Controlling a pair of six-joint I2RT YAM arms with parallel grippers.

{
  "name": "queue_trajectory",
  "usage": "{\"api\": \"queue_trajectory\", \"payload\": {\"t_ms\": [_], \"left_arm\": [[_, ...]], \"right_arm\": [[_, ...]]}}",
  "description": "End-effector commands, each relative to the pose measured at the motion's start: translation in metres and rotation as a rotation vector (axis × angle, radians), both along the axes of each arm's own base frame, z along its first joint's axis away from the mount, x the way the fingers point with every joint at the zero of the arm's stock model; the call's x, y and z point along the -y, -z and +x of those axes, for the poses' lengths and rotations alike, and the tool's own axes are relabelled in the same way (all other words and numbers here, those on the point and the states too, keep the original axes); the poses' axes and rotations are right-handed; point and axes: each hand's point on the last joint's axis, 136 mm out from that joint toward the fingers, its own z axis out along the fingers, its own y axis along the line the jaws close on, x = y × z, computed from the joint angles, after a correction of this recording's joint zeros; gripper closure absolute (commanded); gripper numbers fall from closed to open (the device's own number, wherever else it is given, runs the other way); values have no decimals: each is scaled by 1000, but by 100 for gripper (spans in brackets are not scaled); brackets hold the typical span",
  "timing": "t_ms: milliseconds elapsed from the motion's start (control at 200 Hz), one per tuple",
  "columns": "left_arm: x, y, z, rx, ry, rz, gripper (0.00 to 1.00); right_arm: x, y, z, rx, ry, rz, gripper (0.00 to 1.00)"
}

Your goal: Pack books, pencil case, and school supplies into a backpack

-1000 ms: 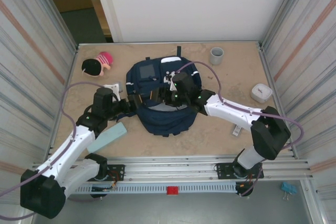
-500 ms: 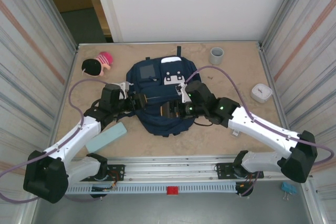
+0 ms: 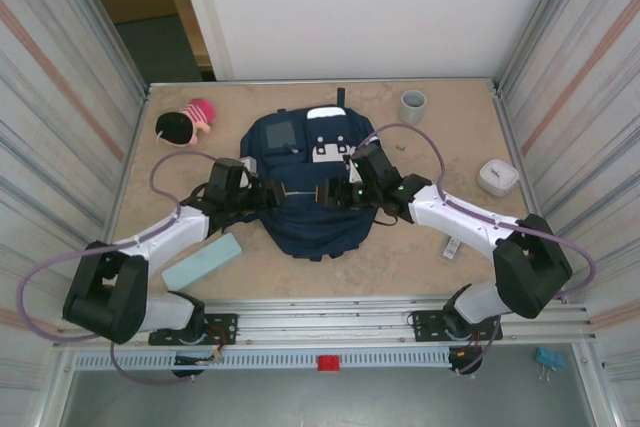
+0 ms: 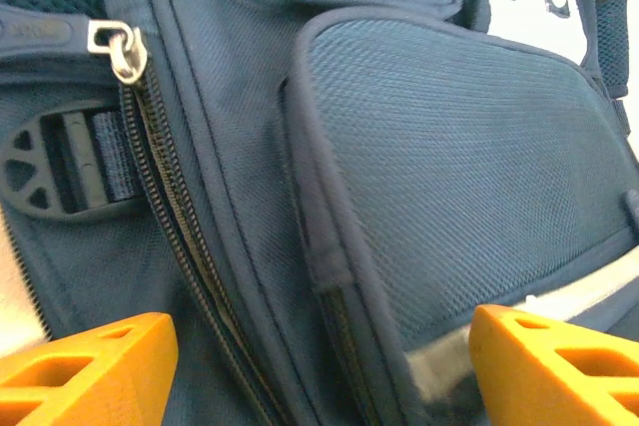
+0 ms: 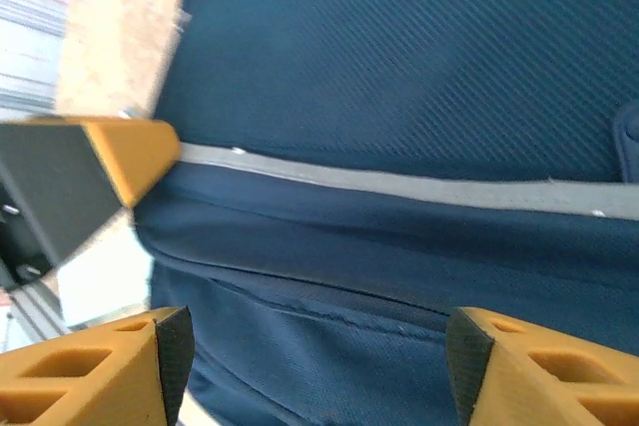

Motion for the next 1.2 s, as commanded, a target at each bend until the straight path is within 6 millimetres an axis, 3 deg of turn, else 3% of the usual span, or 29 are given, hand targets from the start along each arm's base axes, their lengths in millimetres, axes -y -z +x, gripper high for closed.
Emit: {"api": "queue_trajectory", "payload": {"t_ms": [0,130,236,381,526,626,772,882,1102,1198], "left_arm": [[18,-7,10,21,23,-35,22],[24,-11,9,-6,21,-46,21],[14,-25,1,-13,-17,-26,17],[-23,-44,-18,-35,-141,20,9],[-77,-40,-37,-142,-379,-13,6],[-111,-21,-58,-259,-574,-11,4],[-135,-3,-89,-375,-767,6,1],[-141,4,-109,-466,-859,9,1],[-148,26,-155,-696,-1043,37,1],[-149,36,-165,-740,-1101,36,1]], "right_arm": [[23,32,-3,-38,49,-53,31],[40,30,-10,-32,75,-75,31],[45,-3,-11,49,75,-61,30],[50,-68,-12,218,63,-27,29],[48,-107,-6,317,62,11,27],[43,-111,-1,313,57,20,27],[27,-98,-2,279,29,63,27],[19,-85,-5,264,15,92,27],[2,-81,-6,242,-31,105,27],[-7,-79,-7,235,-51,111,27]]}}
